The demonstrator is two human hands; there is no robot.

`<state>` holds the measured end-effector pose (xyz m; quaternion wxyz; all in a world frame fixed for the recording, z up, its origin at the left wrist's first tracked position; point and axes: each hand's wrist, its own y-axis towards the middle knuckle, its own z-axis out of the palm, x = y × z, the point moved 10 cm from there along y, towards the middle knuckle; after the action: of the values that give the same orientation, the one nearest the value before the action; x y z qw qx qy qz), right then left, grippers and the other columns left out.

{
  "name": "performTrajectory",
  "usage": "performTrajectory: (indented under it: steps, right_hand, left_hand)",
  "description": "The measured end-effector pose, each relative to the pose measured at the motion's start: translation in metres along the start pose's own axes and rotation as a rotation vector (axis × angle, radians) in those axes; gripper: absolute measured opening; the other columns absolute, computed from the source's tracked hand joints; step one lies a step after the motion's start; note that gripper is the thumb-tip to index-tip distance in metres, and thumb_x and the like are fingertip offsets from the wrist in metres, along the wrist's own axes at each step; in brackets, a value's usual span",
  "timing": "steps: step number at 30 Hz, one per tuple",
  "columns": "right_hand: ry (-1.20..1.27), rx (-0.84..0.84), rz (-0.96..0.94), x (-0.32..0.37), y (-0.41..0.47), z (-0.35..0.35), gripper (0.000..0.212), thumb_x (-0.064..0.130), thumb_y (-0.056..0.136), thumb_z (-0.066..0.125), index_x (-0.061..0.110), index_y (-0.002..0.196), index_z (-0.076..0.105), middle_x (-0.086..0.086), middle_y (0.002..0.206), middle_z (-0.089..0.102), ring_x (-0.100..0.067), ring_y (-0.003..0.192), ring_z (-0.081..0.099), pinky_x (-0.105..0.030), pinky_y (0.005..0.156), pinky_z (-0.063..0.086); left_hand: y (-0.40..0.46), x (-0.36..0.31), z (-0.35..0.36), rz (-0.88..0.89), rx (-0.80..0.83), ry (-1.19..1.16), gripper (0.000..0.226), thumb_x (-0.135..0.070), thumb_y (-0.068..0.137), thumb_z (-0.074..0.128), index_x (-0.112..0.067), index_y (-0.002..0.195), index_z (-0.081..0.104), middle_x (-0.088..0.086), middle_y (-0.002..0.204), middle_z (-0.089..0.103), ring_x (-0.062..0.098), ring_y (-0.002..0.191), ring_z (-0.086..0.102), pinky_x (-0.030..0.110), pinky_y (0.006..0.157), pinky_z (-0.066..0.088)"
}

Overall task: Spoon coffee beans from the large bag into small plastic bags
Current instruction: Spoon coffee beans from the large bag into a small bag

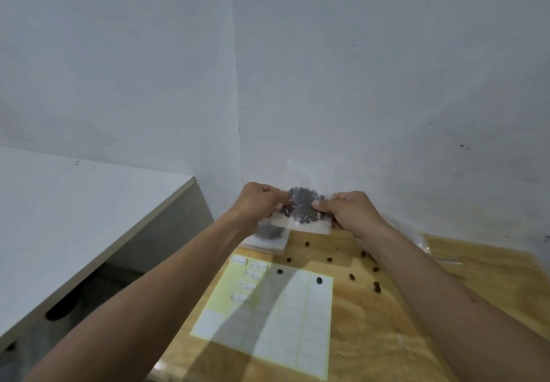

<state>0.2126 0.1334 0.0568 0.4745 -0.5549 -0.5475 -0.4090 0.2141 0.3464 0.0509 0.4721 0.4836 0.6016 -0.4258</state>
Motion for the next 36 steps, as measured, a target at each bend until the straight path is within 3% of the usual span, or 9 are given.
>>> performTrajectory:
  steps: [3, 7, 11, 14, 21, 25, 28, 30, 36]
  right_hand:
    - [-0.035, -0.043, -0.032, 0.011, 0.01, 0.02, 0.037, 0.02, 0.081, 0.086, 0.006, 0.108, 0.066, -0.011, 0.103, 0.074, -0.019, 0.079, 0.072, -0.025, 0.058, 0.055]
    - [-0.243, -0.069, 0.0, 0.0, 0.022, 0.051, 0.064, 0.037, 0.08, 0.085, 0.0, 0.127, 0.061, -0.02, 0.117, 0.071, -0.036, 0.1, 0.072, -0.047, 0.093, 0.057]
    - [-0.512, -0.047, 0.0, -0.024, 0.028, 0.086, 0.047, 0.04, 0.087, 0.076, 0.002, 0.114, 0.069, -0.016, 0.105, 0.073, -0.031, 0.093, 0.07, -0.044, 0.084, 0.059]
    - [-0.611, -0.012, 0.035, -0.041, 0.03, 0.101, 0.034, 0.041, 0.092, 0.067, 0.009, 0.103, 0.07, -0.007, 0.093, 0.072, -0.026, 0.082, 0.069, -0.041, 0.074, 0.058]
    - [-0.676, 0.02, 0.03, -0.039, 0.036, 0.106, 0.038, 0.038, 0.094, 0.063, 0.001, 0.1, 0.073, -0.015, 0.093, 0.075, -0.029, 0.081, 0.071, -0.032, 0.06, 0.044]
    - [-0.688, 0.034, 0.008, -0.035, 0.03, 0.103, 0.041, 0.041, 0.095, 0.061, 0.002, 0.103, 0.072, -0.014, 0.096, 0.075, -0.029, 0.087, 0.071, -0.037, 0.069, 0.053]
    - [-0.703, 0.002, -0.043, -0.024, 0.02, 0.09, 0.038, 0.039, 0.098, 0.058, 0.003, 0.099, 0.07, -0.012, 0.092, 0.073, -0.03, 0.084, 0.069, -0.039, 0.07, 0.054]
    - [-0.762, -0.008, -0.088, -0.014, 0.014, 0.077, 0.038, 0.038, 0.099, 0.057, 0.002, 0.107, 0.068, -0.013, 0.103, 0.072, -0.029, 0.09, 0.066, -0.04, 0.078, 0.054]
    - [-0.866, -0.078, -0.16, 0.009, -0.015, 0.016, 0.052, 0.04, 0.1, 0.054, 0.008, 0.141, 0.051, -0.008, 0.138, 0.059, -0.027, 0.123, 0.056, -0.036, 0.094, 0.049]
  left_hand:
    - [0.008, 0.004, -0.023, 0.028, -0.065, 0.056, 0.016, -0.015, 0.086, 0.077, 0.001, 0.088, 0.077, 0.018, 0.092, 0.075, 0.026, 0.084, 0.068, 0.038, 0.077, 0.056]
    - [0.02, 0.025, -0.052, 0.048, -0.163, 0.135, 0.03, -0.02, 0.083, 0.081, 0.009, 0.086, 0.073, 0.008, 0.073, 0.063, 0.018, 0.067, 0.053, 0.031, 0.065, 0.042]
    - [0.031, 0.066, -0.059, -0.028, -0.143, 0.361, 0.04, -0.026, 0.087, 0.077, 0.002, 0.063, 0.061, 0.009, 0.058, 0.045, 0.02, 0.057, 0.041, 0.029, 0.057, 0.031]
    - [0.035, 0.084, -0.06, -0.063, -0.127, 0.412, 0.041, -0.031, 0.089, 0.076, 0.001, 0.065, 0.067, 0.007, 0.057, 0.049, 0.021, 0.055, 0.044, 0.029, 0.055, 0.033]
    - [0.045, 0.096, -0.067, -0.088, -0.109, 0.346, 0.039, -0.034, 0.082, 0.082, 0.005, 0.084, 0.077, 0.014, 0.072, 0.069, 0.02, 0.068, 0.059, 0.032, 0.064, 0.044]
    - [0.039, 0.092, -0.063, -0.074, -0.105, 0.361, 0.033, -0.035, 0.087, 0.076, -0.002, 0.086, 0.077, 0.017, 0.085, 0.072, 0.024, 0.077, 0.063, 0.035, 0.07, 0.049]
    - [0.021, 0.07, -0.058, 0.029, -0.107, 0.494, 0.035, -0.037, 0.095, 0.066, -0.009, 0.117, 0.07, 0.011, 0.111, 0.069, 0.025, 0.1, 0.064, 0.037, 0.09, 0.052]
    - [0.008, 0.05, -0.056, 0.124, -0.145, 0.593, 0.051, -0.038, 0.097, 0.062, -0.005, 0.137, 0.059, 0.011, 0.135, 0.063, 0.026, 0.12, 0.06, 0.037, 0.101, 0.048]
    - [-0.024, -0.005, -0.018, 0.315, -0.14, 0.644, 0.048, -0.035, 0.095, 0.062, -0.007, 0.135, 0.061, 0.01, 0.135, 0.063, 0.023, 0.123, 0.058, 0.033, 0.101, 0.044]
